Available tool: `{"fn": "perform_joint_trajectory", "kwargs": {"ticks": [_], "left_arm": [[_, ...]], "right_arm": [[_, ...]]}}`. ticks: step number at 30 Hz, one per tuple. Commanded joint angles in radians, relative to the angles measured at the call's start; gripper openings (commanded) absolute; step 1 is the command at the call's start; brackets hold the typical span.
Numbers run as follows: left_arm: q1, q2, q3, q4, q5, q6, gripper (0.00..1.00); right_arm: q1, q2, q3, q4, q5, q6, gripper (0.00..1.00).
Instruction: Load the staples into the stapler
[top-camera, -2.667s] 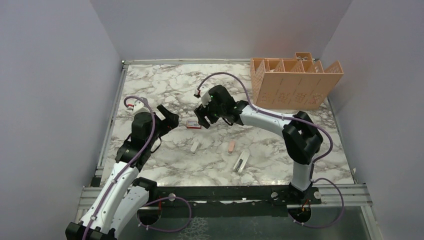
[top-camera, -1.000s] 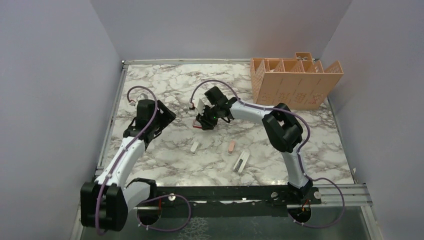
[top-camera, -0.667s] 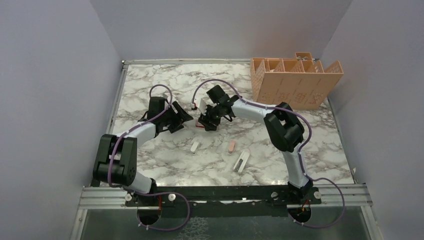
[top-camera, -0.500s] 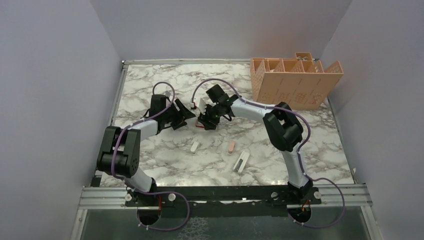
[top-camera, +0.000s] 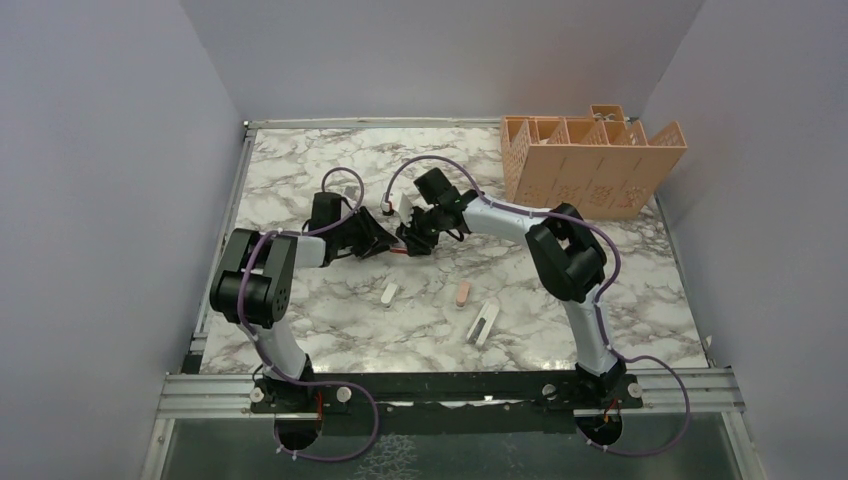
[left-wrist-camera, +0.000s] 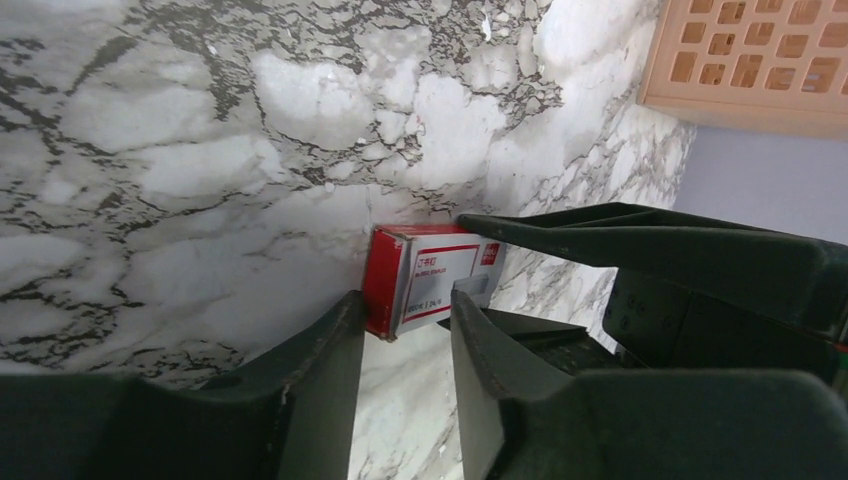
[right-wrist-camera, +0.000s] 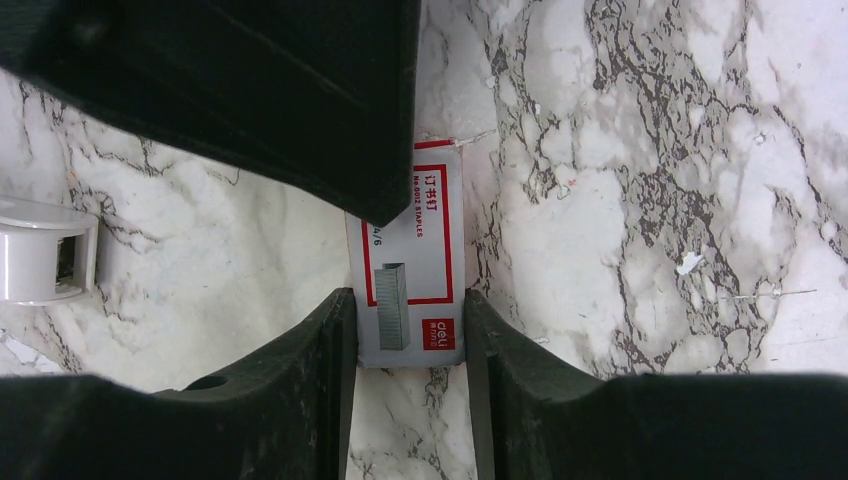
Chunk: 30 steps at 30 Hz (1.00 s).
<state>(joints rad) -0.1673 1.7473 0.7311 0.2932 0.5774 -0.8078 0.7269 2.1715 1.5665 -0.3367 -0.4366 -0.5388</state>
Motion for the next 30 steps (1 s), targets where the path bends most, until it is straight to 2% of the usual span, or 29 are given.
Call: {"fn": "perform_joint_trajectory", "kwargs": {"ticks": [1, 10, 22, 30], "left_arm": [[-0.013, 0.036, 0.017, 0.073, 0.061, -0.007, 0.35], [-0.066, 0.060, 0.004, 0.160, 0.071, -0.040, 0.32], [-0.068, 0.075, 0.009, 0.191, 0.135, -0.013, 0.31], [-0.054, -0.009, -0.025, 0.191, 0.048, -0.003, 0.36]], "right_arm": [[0.002, 0.031, -0.026, 0.000, -0.012, 0.008, 0.40], [0.002, 0.036, -0.014, -0.002, -0.018, 0.011, 0.40], [0.002, 0.040, -0.010, 0.019, -0.012, 0.013, 0.44], [0.000, 0.042, -0.015, 0.022, 0.024, 0.019, 0.44]]}}
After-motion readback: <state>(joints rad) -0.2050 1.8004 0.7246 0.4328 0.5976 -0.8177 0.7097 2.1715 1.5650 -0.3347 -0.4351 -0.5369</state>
